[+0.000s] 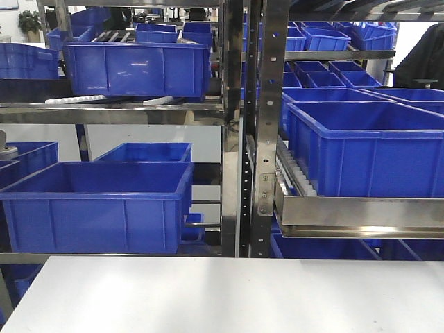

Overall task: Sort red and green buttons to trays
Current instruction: 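Drive the base away from the table holding both buttons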

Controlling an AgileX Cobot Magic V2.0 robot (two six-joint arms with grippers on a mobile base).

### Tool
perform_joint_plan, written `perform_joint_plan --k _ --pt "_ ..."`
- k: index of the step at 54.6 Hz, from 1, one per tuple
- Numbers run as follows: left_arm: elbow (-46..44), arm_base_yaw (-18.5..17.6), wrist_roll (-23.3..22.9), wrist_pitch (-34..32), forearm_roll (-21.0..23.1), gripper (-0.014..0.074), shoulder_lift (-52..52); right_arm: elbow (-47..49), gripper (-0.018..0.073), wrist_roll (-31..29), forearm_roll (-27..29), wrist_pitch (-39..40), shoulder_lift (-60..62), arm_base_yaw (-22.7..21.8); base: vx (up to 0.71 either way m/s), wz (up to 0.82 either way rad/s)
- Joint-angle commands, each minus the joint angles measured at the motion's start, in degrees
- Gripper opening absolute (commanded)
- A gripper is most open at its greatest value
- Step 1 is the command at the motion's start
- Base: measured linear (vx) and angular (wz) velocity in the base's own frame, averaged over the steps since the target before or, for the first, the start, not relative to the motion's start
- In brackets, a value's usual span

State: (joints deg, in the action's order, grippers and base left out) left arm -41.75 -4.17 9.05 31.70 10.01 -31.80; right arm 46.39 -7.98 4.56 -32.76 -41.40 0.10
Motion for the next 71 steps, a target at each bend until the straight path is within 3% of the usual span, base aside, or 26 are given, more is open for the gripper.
perform_joint_plan --k 1,71 --pt "-1.4 -0.1 -0.2 -4.9 0.9 -0.0003 0.1 1.7 -0.0009 0.0 -0.3 4.8 0.1 -0.2 -0.09 -0.06" --pt "-1.4 -0.1 -0.2 -5.0 0.9 -0.0003 0.1 1.7 -0.0009 0.0 -0.3 4.8 0.1 -0.2 -0.15 0.22"
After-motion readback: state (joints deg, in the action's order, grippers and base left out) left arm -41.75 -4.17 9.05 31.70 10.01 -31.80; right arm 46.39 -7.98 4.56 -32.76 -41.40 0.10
